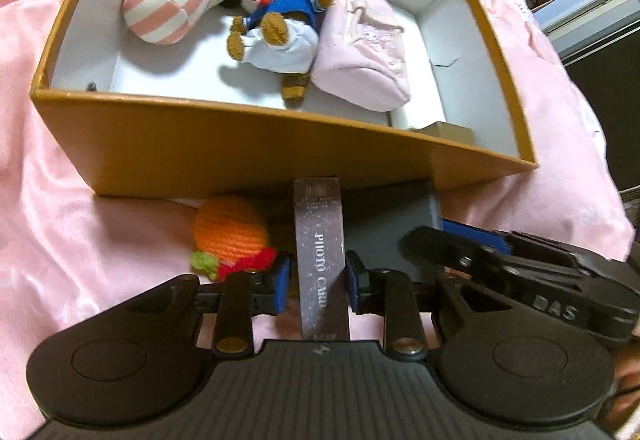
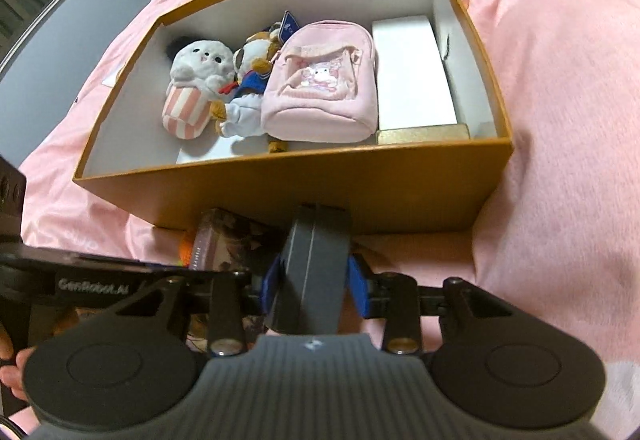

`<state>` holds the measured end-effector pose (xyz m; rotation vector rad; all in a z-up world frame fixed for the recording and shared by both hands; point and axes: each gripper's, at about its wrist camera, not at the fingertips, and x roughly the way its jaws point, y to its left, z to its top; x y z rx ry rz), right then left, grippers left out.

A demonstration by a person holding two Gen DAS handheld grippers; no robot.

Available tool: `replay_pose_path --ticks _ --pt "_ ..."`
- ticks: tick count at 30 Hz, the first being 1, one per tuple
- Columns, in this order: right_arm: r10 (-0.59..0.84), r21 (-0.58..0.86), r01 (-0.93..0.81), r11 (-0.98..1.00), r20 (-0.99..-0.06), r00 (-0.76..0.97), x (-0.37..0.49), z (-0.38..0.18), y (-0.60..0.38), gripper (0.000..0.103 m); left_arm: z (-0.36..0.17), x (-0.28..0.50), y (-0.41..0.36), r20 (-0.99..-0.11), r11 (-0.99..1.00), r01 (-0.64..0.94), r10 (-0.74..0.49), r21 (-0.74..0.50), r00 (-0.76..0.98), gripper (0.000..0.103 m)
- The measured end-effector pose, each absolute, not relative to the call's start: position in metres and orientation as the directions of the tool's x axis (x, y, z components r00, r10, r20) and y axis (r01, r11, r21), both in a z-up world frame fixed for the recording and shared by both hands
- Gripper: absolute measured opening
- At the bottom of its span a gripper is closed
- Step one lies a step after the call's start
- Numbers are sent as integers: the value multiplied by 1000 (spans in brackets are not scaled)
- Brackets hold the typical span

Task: Organize objects
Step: 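Lift the photo card pack and black case and carry them over the shoebox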

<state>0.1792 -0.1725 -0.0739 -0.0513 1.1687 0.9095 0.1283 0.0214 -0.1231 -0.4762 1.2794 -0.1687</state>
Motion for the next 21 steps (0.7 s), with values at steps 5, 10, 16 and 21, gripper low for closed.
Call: replay_pose_path --ticks 5,10,16,21 --pt "590 395 -644 656 -800 111 171 -67 -178 38 -118 122 21 -872 894 -106 -390 -435 295 25" --pt "613 380 -660 648 -775 155 162 -47 -190 38 -99 110 25 -840 875 -64 -437 -480 320 25" --pt "646 355 -690 630 -733 213 152 -10 -201 38 -62 100 25 -784 854 -10 -473 -521 403 25" --pt "687 334 -701 631 -659 305 153 28 -208 37 -30 101 29 -714 831 14 -486 -556 503 25"
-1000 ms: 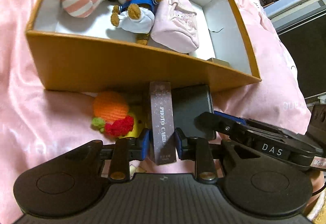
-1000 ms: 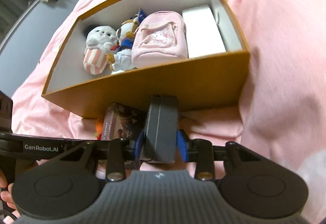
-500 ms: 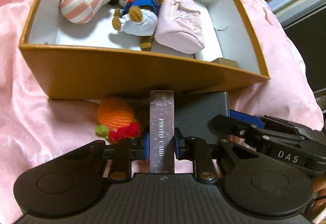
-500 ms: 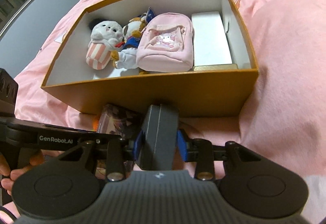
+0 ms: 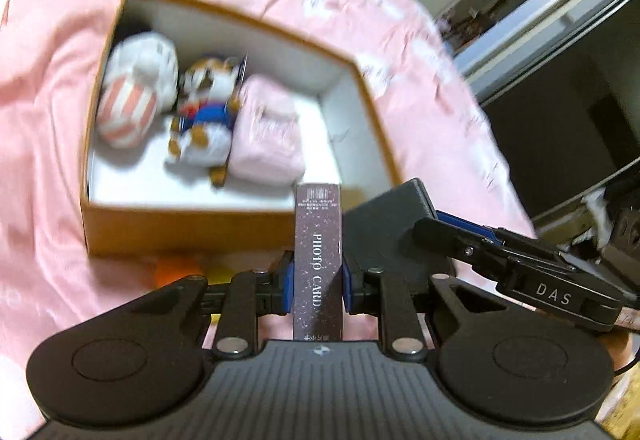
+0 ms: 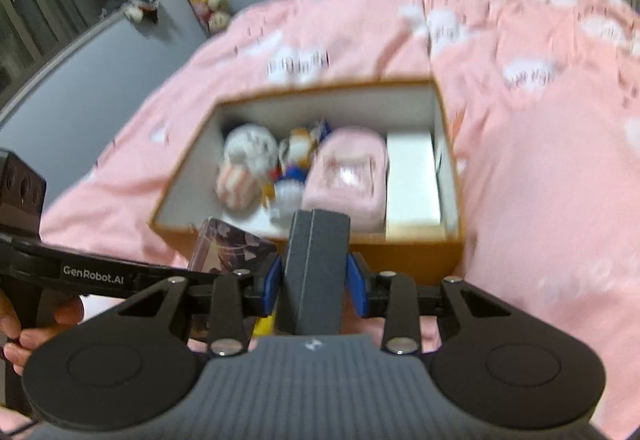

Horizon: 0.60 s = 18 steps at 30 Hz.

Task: Organize objects
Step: 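Lift the photo card pack and black case and carry them over the shoebox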

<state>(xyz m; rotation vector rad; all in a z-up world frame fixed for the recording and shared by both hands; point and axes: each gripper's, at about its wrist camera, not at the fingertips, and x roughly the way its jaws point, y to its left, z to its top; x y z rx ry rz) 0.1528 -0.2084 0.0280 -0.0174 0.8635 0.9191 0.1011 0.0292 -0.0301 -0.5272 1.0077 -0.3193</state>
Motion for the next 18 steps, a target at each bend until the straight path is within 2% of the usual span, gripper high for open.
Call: replay_pose_path --ticks 7,18 --pt "722 344 -689 638 -578 381 170 53 -191 36 -10 119 49 -670 823 -35 -435 -567 602 25" --pt "643 315 -628 712 -652 402 206 18 -138 36 -16 144 86 -684 827 -130 -352 -547 639 25"
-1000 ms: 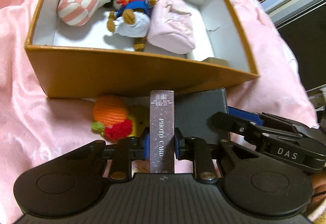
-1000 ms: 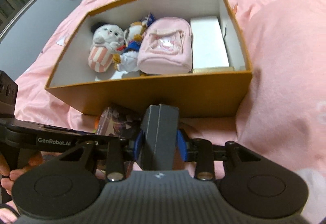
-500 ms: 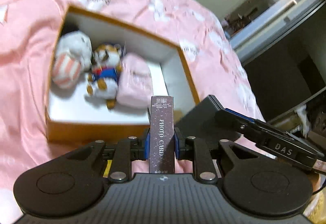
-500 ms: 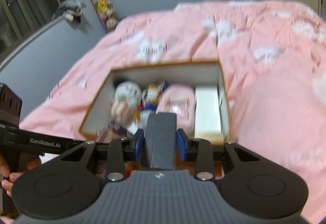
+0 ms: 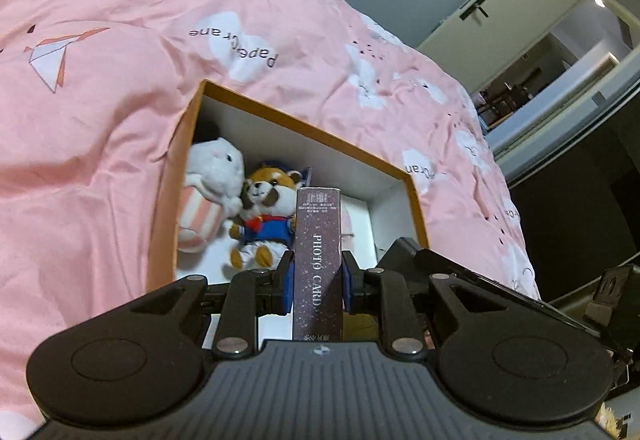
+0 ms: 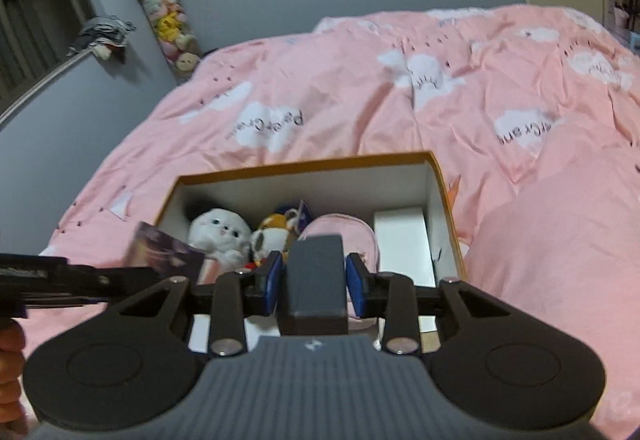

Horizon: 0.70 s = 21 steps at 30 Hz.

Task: Organize objects
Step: 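Lift the photo card pack and black case and carry them over the shoebox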

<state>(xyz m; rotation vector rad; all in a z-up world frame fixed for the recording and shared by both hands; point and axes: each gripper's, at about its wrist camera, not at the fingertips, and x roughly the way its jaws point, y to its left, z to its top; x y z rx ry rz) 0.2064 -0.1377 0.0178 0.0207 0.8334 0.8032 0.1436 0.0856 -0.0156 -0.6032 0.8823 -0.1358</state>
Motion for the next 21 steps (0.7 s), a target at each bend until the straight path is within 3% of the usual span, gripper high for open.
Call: replay_pose_path --ticks 21 --pt "674 529 -477 702 -710 204 228 -29 -117 36 -49 162 94 -733 815 -170 -381 -554 563 25"
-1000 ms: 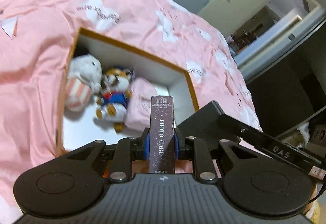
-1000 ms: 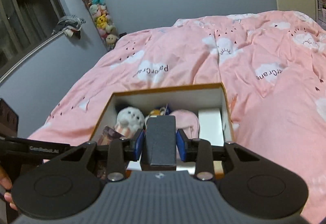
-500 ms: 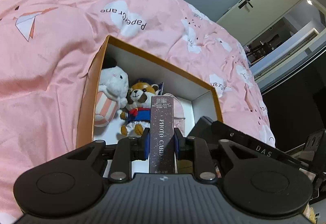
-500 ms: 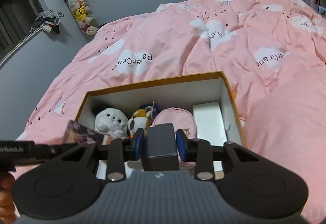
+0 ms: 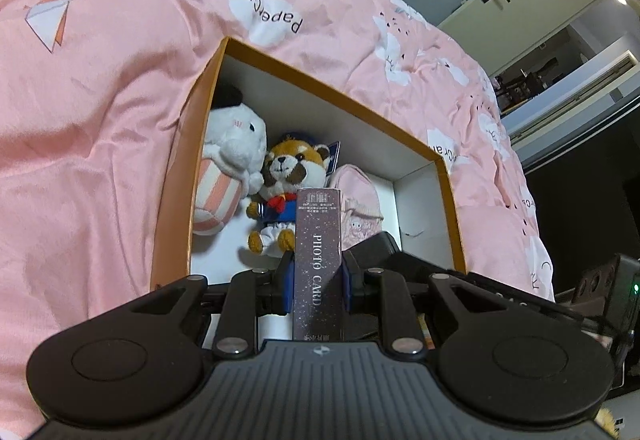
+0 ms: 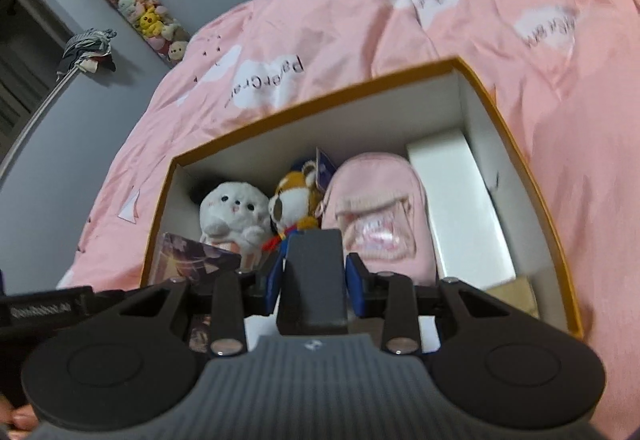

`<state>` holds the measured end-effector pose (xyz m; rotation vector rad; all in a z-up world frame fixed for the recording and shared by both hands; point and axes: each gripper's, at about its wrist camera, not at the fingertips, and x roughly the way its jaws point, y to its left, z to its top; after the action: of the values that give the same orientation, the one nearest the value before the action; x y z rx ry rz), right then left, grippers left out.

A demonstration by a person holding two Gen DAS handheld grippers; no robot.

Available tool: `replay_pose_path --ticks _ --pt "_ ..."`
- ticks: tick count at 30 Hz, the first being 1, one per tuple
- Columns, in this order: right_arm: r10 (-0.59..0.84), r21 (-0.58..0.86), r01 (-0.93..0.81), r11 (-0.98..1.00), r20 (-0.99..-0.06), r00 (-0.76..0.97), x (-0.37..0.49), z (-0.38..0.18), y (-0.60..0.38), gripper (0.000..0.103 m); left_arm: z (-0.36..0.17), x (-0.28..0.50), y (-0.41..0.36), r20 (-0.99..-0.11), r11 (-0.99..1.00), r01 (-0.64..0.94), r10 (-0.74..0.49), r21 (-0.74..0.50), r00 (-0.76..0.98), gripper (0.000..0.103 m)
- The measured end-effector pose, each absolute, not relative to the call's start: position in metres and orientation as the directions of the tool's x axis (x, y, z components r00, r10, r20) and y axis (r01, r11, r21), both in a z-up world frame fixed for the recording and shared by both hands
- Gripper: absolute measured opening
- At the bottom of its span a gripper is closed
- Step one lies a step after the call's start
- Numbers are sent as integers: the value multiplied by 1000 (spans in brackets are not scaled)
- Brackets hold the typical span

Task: Organize objects
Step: 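Lift the photo card pack and black case and carry them over the shoebox, then lower the black case into the shoebox and open the right tool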

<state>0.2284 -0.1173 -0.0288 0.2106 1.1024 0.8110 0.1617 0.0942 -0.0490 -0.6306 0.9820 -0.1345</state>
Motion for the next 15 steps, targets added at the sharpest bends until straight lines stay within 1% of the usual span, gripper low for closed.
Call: replay_pose_path --ticks 4,8,12,15 --pt "635 541 -454 708 -769 74 237 -41 -118 36 -51 161 95 -738 815 -172 -384 -553 555 25" --pt "609 529 -468 708 -793 26 244 -44 -112 35 -52 162 96 -742 814 -179 -383 -553 550 25" --pt "532 454 -527 718 -847 -6 247 -49 -99 35 -53 164 96 -745 813 -182 -385 -554 544 25" --pt "495 429 -536 727 -869 -24 253 -57 -95 36 -54 165 96 -747 811 -183 -390 -556 539 25"
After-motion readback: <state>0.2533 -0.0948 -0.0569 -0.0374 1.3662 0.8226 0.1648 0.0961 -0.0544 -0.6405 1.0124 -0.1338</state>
